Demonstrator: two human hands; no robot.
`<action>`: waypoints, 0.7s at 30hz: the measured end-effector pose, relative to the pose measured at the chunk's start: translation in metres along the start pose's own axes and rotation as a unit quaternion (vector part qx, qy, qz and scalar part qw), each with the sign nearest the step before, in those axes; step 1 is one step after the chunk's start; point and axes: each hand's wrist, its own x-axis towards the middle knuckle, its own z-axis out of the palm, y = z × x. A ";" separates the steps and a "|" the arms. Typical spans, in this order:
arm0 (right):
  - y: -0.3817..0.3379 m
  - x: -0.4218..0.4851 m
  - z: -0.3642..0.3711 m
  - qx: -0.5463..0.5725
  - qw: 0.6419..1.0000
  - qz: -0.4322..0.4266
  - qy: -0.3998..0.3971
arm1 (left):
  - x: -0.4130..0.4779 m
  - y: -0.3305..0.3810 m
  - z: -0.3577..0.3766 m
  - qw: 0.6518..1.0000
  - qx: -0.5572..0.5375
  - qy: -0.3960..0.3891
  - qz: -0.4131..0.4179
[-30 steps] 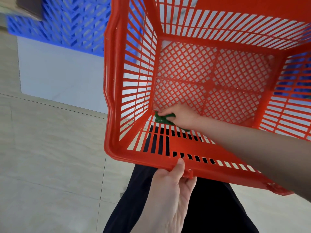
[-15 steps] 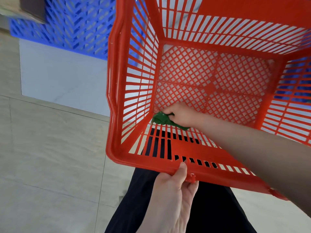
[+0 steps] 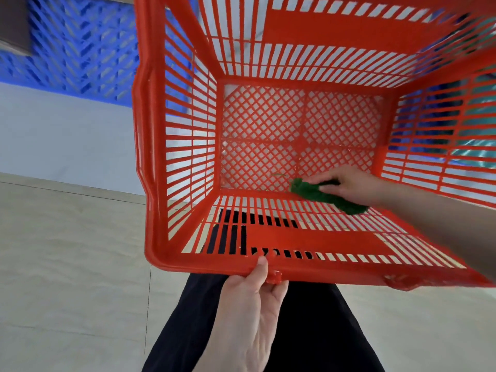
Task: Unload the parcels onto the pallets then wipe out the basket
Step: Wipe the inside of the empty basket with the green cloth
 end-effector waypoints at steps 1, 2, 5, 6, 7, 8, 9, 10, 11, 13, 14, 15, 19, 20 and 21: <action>0.009 0.008 0.005 -0.031 0.999 0.019 -0.005 | 0.001 0.000 0.001 1.000 -0.008 0.002 0.004; 0.017 0.014 0.013 -0.055 0.998 0.028 -0.017 | 0.002 -0.001 0.002 1.000 -0.019 0.006 0.008; 0.024 0.018 0.030 -0.061 0.998 0.026 -0.007 | 0.006 -0.002 0.002 0.999 -0.036 0.014 0.021; 0.023 0.013 0.031 -0.048 0.999 0.020 -0.008 | 0.005 -0.002 0.002 0.999 -0.033 0.012 0.021; 0.022 0.005 0.029 -0.032 0.999 0.012 -0.021 | 0.005 -0.001 0.001 0.999 -0.026 0.006 0.020; 0.021 -0.005 0.027 -0.016 0.999 -0.001 -0.044 | 0.003 0.000 0.001 1.000 -0.020 -0.001 0.020; 0.019 -0.017 0.023 -0.004 0.997 -0.016 -0.070 | 0.002 0.001 0.001 1.000 -0.015 -0.004 0.022; 0.018 -0.030 0.020 0.003 0.995 -0.032 -0.097 | 0.002 0.002 0.002 1.000 -0.013 -0.004 0.023; 0.017 -0.042 0.017 0.012 0.991 -0.046 -0.126 | 0.001 0.002 0.002 1.000 -0.012 -0.004 0.022; 0.018 -0.059 0.009 0.048 0.981 -0.058 -0.179 | 0.002 0.002 0.001 1.000 -0.015 0.000 0.016; 0.020 -0.062 0.003 0.072 0.978 -0.050 -0.191 | 0.002 0.002 0.001 1.000 -0.018 0.000 0.014; 0.021 -0.061 -0.002 0.094 0.978 -0.031 -0.183 | 0.003 0.002 0.000 1.000 -0.021 -0.002 0.012; 0.031 -0.024 0.001 0.032 0.999 0.034 0.018 | 0.007 -0.001 -0.003 1.000 -0.012 -0.014 0.024; 0.034 -0.013 0.009 -0.002 0.999 0.033 0.031 | 0.008 -0.001 -0.004 0.999 -0.009 -0.013 0.030; 0.036 -0.004 0.018 -0.024 0.999 0.029 0.023 | 0.009 -0.002 -0.004 0.999 -0.008 -0.014 0.034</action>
